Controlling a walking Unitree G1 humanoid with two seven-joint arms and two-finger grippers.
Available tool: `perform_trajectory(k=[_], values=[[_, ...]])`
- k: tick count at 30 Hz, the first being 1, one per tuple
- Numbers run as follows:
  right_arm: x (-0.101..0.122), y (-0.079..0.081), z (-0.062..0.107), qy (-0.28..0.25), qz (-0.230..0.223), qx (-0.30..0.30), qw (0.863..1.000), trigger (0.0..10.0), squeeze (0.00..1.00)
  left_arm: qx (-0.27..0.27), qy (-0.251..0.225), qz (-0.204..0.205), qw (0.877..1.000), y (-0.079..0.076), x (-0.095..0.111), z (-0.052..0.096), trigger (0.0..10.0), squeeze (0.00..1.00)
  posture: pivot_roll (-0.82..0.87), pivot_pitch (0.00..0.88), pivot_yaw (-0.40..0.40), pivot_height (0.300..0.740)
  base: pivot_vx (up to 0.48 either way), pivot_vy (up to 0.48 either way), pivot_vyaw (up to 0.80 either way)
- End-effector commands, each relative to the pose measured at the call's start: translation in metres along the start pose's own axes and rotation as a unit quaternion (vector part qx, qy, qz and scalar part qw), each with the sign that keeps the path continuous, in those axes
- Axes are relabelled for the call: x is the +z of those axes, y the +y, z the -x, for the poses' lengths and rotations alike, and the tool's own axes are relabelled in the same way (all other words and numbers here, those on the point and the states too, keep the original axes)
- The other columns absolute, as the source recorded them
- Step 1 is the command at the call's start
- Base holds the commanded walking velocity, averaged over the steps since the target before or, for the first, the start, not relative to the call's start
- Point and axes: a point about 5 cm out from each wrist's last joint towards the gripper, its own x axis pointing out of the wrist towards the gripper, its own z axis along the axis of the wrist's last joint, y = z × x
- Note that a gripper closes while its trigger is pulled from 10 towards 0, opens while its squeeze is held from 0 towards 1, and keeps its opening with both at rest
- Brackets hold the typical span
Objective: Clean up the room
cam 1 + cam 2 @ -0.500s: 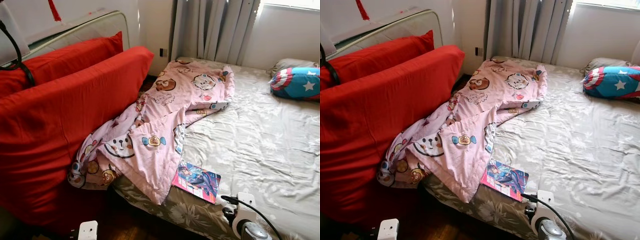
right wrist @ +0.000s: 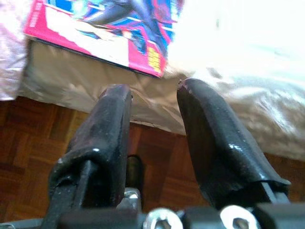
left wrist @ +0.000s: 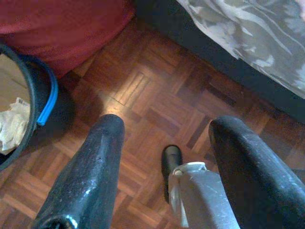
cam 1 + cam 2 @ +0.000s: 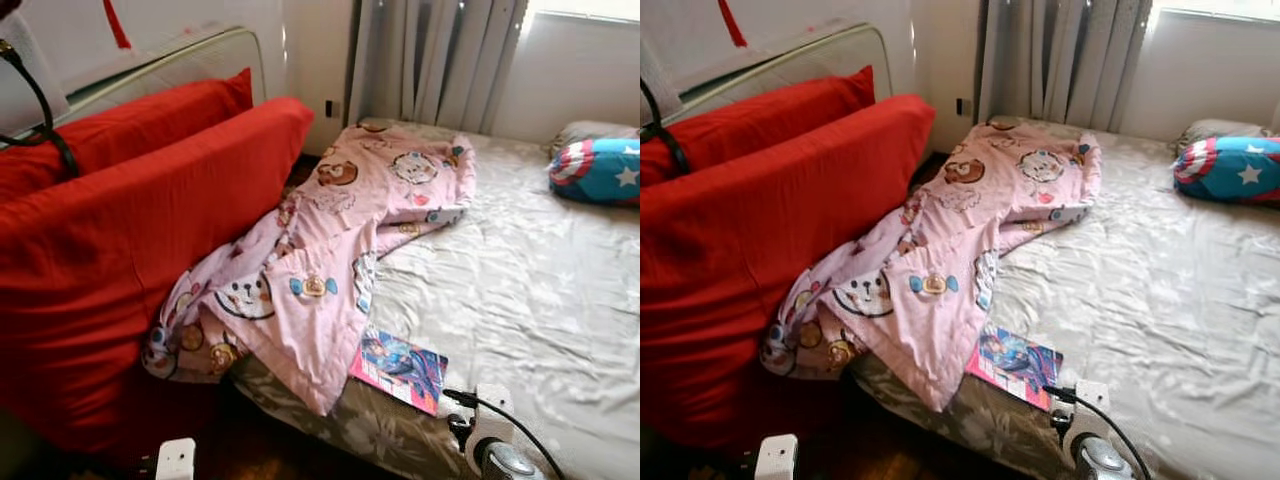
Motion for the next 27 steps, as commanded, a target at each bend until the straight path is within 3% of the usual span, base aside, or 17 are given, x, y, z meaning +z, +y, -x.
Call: perform_trajectory(k=[1, 14, 27], values=[[0.002, 0.002, -0.001, -0.001, -0.003, 0.003, 1.0, 10.0, 0.0, 0.004, 0.006, 0.005, 1.0, 0.003, -0.001, 0.0, 10.0, 0.0, -0.02, 0.0, -0.011, 0.74, 0.304, 0.0, 0.0], [0.003, 0.003, -0.001, -0.005, -0.007, 0.004, 1.0, 10.0, 0.0, 0.0, -0.002, 0.006, 1.0, 0.003, 0.001, 0.0, 10.0, 0.0, -0.02, 0.007, -0.01, 0.74, 0.231, 0.0, 0.0], [0.021, 0.005, 0.002, -0.118, -0.029, 0.018, 0.992, 10.0, 0.0, 0.002, -0.051, 0.016, 0.999, 0.004, 0.009, 0.001, 10.0, 0.0, -0.02, 0.019, -0.006, 0.74, 0.0, 0.0, 0.0]])
